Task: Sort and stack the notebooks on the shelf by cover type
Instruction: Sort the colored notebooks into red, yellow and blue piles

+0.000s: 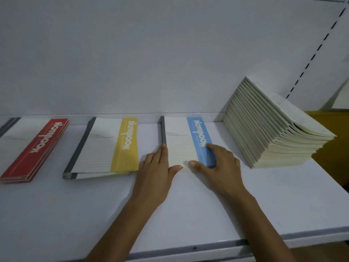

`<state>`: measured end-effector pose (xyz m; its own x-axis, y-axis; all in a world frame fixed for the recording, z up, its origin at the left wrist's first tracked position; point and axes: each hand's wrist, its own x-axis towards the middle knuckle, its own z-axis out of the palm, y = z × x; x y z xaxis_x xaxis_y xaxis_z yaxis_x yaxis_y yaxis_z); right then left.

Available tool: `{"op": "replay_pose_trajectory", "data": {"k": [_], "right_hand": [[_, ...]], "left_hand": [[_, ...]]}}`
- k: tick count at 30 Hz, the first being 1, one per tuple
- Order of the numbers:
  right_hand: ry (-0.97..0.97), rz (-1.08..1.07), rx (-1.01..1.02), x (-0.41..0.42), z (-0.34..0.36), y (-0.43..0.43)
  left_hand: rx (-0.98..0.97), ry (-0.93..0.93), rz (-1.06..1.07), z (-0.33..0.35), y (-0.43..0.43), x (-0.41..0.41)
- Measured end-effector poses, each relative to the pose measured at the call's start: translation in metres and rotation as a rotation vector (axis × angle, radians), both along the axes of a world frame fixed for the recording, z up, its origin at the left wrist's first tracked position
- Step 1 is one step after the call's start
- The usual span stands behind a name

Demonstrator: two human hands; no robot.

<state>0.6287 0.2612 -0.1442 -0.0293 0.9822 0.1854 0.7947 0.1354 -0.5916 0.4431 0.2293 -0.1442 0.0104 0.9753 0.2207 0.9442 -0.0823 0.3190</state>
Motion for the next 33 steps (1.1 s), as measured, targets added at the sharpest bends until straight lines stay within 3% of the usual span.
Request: {"op": "replay_pose_trajectory", "data": {"k": [5,10,17,21,24,27,33], "right_hand": [[-0.075,0.021,0.048,-0.001,-0.008,0.003],[-0.062,0.055,0.053,-0.003,0.001,-0.003],[-0.066,0.277,0.372,-0.065,0.030,-0.023],[-0.280,0.511,0.298,-0.105,0.034,-0.024],[-0.407,0.553,0.299,-0.130,0.031,-0.022],[-0.380,0.495,0.326,-0.145,0.023,-0.023],[-0.098,0.406,0.268,-0.155,0.001,-0.032]], "left_hand": [[0.059,-0.067,-0.040,0.005,-0.005,0.002],[0.246,0.067,-0.123,0.016,-0.016,0.002],[0.359,0.152,-0.044,0.019,-0.047,-0.058],[0.288,0.006,0.083,0.021,-0.063,-0.110],[0.235,-0.151,0.228,0.021,-0.070,-0.136],[0.207,-0.424,0.304,0.015,-0.073,-0.150],[0.201,-0.613,0.468,0.007,-0.067,-0.162]]}}
